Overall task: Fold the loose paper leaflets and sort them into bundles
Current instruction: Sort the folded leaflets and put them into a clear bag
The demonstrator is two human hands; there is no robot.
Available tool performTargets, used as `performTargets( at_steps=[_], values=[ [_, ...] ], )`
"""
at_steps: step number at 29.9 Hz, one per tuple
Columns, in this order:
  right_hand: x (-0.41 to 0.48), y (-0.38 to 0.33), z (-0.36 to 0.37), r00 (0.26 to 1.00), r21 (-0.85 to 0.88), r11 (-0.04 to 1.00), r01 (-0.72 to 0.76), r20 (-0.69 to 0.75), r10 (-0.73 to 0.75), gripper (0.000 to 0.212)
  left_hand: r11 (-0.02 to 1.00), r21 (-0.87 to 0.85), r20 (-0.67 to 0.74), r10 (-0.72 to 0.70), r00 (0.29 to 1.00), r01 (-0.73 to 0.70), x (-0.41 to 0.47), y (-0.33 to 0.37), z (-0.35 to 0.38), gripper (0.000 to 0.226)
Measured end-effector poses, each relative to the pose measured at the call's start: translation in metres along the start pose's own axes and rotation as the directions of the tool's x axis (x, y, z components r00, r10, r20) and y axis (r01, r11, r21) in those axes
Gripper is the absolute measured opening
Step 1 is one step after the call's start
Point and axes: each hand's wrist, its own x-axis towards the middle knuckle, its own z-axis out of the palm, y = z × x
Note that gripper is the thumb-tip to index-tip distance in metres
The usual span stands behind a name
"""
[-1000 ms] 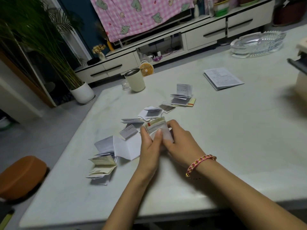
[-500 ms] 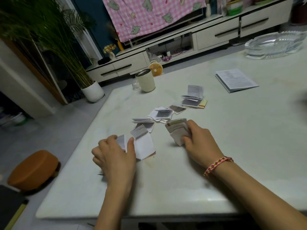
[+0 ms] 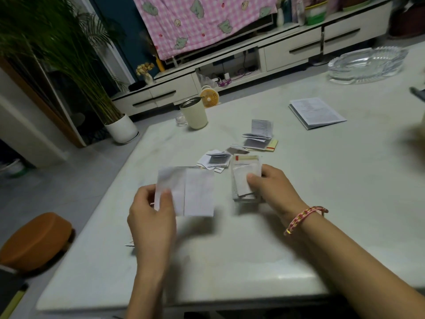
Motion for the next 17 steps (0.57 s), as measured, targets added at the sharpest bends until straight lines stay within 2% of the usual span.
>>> performTargets(
  at_steps=[2, 4, 5, 6, 8, 10, 12, 14, 17],
  values=[
    [-0.001, -0.005, -0.001, 0.988, 0.272, 0.952, -0.137, 0.104, 0.112, 0.016, 0.948, -0.254, 0.089, -0.177, 0.98, 0.194, 0.006, 0.002, 0.007, 0.008],
    [-0.003, -0.006, 0.0, 0.965, 0.442, 0.866, -0.233, 0.218, 0.148, 0.018, 0.752, -0.465, 0.328, -0.343, 0.88, 0.467, 0.01, 0.006, 0.02, 0.011],
    [-0.004, -0.008, 0.0, 0.957, 0.469, 0.847, -0.249, 0.255, 0.14, 0.023, 0.676, -0.501, 0.412, -0.364, 0.835, 0.541, 0.012, 0.007, 0.029, 0.014],
    [-0.005, -0.008, 0.001, 0.952, 0.472, 0.846, -0.249, 0.278, 0.126, 0.025, 0.677, -0.482, 0.459, -0.346, 0.818, 0.557, 0.011, 0.006, 0.038, 0.015],
    [-0.006, -0.011, 0.002, 0.96, 0.416, 0.888, -0.197, 0.266, 0.089, 0.026, 0.779, -0.395, 0.484, -0.274, 0.831, 0.487, 0.008, 0.007, 0.058, 0.017],
    [-0.005, -0.012, 0.0, 0.981, 0.267, 0.958, -0.103, 0.186, 0.054, 0.023, 0.827, -0.363, 0.499, -0.217, 0.839, 0.43, 0.003, 0.007, 0.074, 0.018],
    [0.0, -0.006, -0.003, 0.997, 0.046, 0.999, -0.012, 0.071, 0.009, 0.02, 0.828, -0.357, 0.548, -0.19, 0.814, 0.433, -0.002, 0.01, 0.086, 0.019],
    [0.002, -0.001, -0.007, 1.0, -0.121, 0.993, 0.014, 0.01, -0.013, 0.023, 0.805, -0.381, 0.578, -0.177, 0.796, 0.456, -0.008, 0.013, 0.093, 0.023],
    [0.002, 0.001, -0.011, 0.999, -0.242, 0.97, 0.021, -0.018, -0.026, 0.027, 0.725, -0.439, 0.635, -0.168, 0.754, 0.531, -0.013, 0.011, 0.102, 0.035]
  ],
)
